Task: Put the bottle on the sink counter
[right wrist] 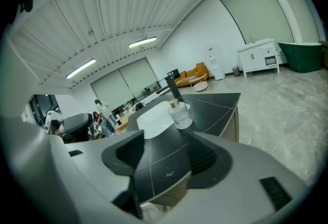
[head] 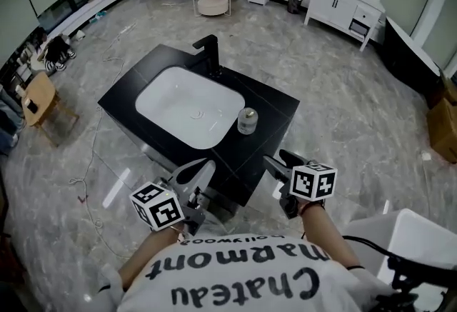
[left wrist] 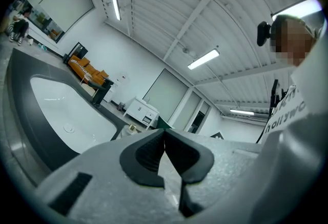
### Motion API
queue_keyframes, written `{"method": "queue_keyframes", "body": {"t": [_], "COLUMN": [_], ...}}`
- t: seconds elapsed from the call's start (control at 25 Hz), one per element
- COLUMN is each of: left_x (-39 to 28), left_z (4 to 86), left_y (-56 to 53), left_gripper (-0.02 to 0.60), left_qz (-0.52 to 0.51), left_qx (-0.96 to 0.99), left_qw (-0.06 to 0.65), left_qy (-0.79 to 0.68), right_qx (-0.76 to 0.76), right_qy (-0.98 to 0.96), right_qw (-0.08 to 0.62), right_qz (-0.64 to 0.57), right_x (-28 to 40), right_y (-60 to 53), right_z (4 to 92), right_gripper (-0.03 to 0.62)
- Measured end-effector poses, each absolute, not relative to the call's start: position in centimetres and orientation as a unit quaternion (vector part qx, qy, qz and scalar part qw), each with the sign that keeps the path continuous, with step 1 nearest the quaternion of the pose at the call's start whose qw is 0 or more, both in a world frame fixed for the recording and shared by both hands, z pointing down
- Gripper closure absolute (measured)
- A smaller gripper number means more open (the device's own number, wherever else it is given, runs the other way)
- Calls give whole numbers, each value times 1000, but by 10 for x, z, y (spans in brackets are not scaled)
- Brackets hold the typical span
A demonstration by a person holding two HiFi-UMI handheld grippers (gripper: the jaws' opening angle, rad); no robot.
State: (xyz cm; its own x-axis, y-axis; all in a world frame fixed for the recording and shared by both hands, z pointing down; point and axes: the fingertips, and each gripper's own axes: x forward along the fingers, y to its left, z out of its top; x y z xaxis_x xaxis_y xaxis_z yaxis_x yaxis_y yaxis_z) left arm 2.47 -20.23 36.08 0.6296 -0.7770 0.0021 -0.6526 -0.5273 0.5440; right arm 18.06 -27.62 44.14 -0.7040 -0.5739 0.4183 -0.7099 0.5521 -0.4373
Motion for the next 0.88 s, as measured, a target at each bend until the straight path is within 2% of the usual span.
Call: {"method": "queue_keyframes", "body": {"t": [0.08,0.28,0.52,0.88], "left_x": [28,30,26,35], "left_z": [357,366,344,301], "left_y": [-189,-163,-140,-109], "left_gripper": [566,566,566,566], "left_qz": [-130,-130,-144,-167], "left_qx": [856,830,830,842], "left_qw": [257,277,249,194], "left_qy": [-429,-466,-479,-475], "right_qx": [351,304,365,441], "right_qy": [-885,-921,-916,-884], "right_qw": [116,136,146,78], "right_qz": [283,203,73,134], "right_x": [184,180,207,262], "right_y": [-258,-225,-230,-222], "right_z": [430,394,342,331], "right_gripper": [555,562,562,568]}}
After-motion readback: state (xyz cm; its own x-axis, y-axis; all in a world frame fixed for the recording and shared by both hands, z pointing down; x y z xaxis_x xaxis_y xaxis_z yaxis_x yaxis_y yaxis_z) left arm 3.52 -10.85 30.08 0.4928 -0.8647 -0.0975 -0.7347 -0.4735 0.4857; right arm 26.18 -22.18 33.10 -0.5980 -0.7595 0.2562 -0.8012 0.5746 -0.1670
